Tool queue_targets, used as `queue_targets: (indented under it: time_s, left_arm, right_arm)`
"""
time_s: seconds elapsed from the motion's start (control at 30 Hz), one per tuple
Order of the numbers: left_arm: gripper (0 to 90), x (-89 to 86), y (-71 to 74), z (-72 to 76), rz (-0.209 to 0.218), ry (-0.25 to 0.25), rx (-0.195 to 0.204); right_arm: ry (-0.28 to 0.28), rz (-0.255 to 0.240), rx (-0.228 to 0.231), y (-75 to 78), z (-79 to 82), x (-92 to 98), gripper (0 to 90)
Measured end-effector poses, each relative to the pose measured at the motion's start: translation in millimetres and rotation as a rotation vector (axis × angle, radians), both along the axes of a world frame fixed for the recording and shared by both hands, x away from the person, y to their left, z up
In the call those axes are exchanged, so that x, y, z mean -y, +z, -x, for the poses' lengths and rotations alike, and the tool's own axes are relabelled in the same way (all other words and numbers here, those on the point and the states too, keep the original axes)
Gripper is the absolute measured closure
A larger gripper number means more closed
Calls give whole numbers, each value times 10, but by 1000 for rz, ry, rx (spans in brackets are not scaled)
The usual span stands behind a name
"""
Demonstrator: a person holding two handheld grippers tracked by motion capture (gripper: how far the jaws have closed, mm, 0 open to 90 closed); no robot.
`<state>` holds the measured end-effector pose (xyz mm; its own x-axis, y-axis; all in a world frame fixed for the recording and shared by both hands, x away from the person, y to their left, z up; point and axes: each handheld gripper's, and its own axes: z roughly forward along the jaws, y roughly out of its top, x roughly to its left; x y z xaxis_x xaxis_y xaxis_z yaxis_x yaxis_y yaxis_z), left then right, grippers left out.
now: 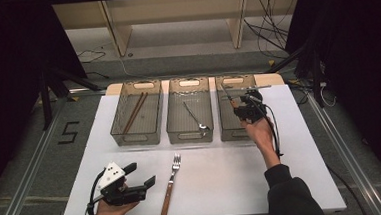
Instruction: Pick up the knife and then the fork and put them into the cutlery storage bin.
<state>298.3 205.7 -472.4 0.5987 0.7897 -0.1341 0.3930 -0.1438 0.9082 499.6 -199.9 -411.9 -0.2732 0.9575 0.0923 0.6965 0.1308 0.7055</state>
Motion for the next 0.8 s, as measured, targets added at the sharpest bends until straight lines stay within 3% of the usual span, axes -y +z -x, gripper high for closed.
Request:
queue_targets:
  time_s: [0.2, 0.33, 0.47, 0.8]
  left_arm:
    - [156, 1, 2, 2, -3, -2, 1]
    - [156, 4, 2, 2, -1, -1, 0]
    - [156, 2, 0, 1, 1, 0, 0]
    - [156, 6, 0, -2, -5, 1, -4]
  right_arm:
    - [-7, -3, -6, -23, -21, -11, 760]
    - [-18, -38, -1, -46, -40, 6, 746]
    - [27, -90, 13, -29, -37, 19, 558]
    - [83, -89, 63, 105, 118, 28, 441]
